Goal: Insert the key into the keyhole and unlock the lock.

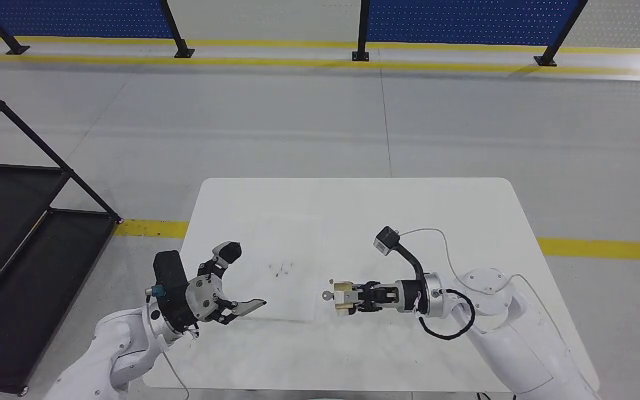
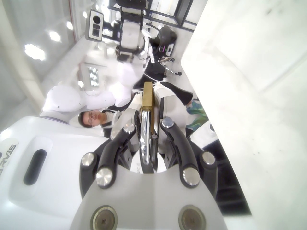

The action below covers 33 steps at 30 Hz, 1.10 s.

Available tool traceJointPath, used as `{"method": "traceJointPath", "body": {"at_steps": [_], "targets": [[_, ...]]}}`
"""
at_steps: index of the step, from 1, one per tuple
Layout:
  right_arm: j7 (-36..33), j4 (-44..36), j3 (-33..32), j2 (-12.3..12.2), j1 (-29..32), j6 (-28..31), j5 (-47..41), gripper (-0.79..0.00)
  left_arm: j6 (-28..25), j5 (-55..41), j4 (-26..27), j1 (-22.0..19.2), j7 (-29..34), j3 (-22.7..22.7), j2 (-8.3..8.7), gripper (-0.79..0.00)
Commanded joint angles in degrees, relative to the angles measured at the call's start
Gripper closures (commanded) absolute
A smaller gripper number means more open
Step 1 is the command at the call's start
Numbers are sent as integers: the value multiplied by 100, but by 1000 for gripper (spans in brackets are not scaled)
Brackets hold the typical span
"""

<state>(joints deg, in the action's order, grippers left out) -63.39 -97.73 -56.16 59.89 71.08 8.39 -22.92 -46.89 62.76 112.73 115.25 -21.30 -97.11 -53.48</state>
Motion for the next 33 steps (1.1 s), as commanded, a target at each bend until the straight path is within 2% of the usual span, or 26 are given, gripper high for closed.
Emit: {"method": "traceJointPath", "body": {"at_steps": [1,11,17,25,33], "targets": [[0,0,0,0,0,0,0,0,0,-2,0,0,0,0,0,-785],[84,31,-8,0,12,-45,22,0,0,-2,0,0,0,0,0,-785],[625,481,-22,10,-241,-856,538,0,0,-2,0,0,0,0,0,-785],[992,977,117,50,-766,-1515,1428,0,0,-2,0,0,0,0,0,-785],[1246,1701,91,95,-1307,-2019,1851,0,0,-2,0,0,0,0,0,-785]]}}
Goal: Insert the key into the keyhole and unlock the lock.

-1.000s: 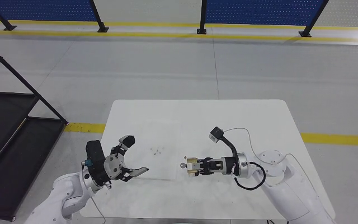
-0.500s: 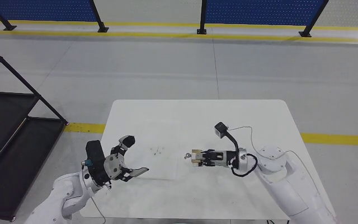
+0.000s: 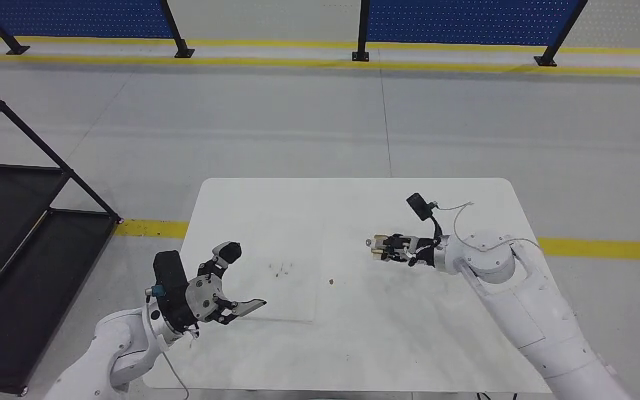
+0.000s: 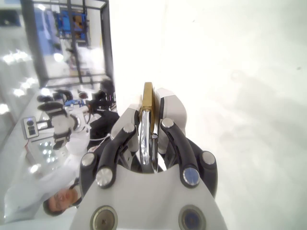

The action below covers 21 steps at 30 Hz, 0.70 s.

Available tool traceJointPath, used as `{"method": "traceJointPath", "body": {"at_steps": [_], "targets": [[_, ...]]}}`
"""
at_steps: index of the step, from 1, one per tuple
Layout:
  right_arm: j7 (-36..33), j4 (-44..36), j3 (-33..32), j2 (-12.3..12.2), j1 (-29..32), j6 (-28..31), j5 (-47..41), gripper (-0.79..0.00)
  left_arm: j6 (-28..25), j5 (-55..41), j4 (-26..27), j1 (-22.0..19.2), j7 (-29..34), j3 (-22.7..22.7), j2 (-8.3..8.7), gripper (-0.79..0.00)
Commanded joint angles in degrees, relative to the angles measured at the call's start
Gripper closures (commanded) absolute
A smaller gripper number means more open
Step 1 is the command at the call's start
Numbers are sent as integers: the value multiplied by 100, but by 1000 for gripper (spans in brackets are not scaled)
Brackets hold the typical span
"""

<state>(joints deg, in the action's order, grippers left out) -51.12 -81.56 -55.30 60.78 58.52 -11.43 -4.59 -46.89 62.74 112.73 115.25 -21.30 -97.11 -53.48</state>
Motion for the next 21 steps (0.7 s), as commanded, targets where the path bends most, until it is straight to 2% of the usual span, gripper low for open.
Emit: {"method": "traceJointPath", "body": {"at_steps": [1,21], "targets": [[60,175,18,14,-108,-92,84,0,0,0,0,0,0,0,0,-785],[470,1539,392,225,-619,-958,540,0,0,0,0,0,0,0,0,-785]]}}
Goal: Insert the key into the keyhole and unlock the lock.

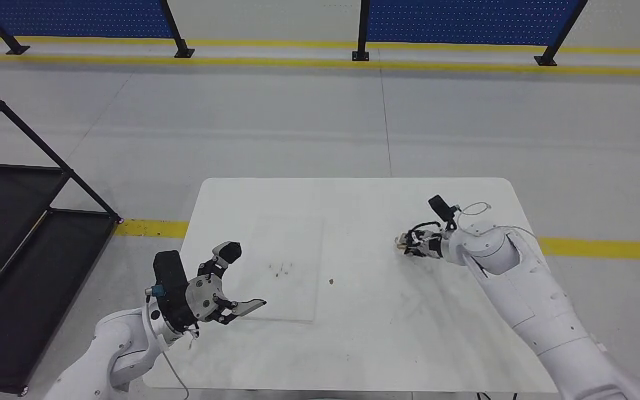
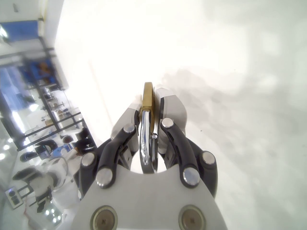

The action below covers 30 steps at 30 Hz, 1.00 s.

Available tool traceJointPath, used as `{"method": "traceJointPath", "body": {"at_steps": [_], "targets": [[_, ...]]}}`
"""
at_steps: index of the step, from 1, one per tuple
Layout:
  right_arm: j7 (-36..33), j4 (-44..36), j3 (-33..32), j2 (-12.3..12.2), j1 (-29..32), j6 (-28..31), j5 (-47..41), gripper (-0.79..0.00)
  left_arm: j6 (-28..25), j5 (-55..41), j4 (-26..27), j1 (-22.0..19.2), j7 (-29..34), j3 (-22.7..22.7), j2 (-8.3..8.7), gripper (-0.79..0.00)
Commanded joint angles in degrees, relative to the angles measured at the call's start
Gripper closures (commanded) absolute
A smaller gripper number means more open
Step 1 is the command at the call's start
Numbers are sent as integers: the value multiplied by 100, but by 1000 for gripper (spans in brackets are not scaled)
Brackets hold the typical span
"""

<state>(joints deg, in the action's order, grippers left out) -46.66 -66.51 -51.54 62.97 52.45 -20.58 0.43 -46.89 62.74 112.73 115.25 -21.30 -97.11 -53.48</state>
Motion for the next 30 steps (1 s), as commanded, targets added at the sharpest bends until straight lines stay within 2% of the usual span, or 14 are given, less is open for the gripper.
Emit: {"method": "traceJointPath", "body": {"at_steps": [1,15,17,18,30], "targets": [[47,58,38,17,-26,-93,66,0,0,0,0,0,0,0,0,-785],[98,244,77,90,-86,-288,190,0,0,0,0,0,0,0,0,-785],[111,233,72,91,-85,-318,237,-376,0,0,0,0,0,0,0,-785],[124,216,71,91,-81,-346,271,-785,0,0,0,0,0,0,0,-785],[170,-418,0,-18,154,-648,1058,-785,0,0,0,0,0,0,0,-785]]}}
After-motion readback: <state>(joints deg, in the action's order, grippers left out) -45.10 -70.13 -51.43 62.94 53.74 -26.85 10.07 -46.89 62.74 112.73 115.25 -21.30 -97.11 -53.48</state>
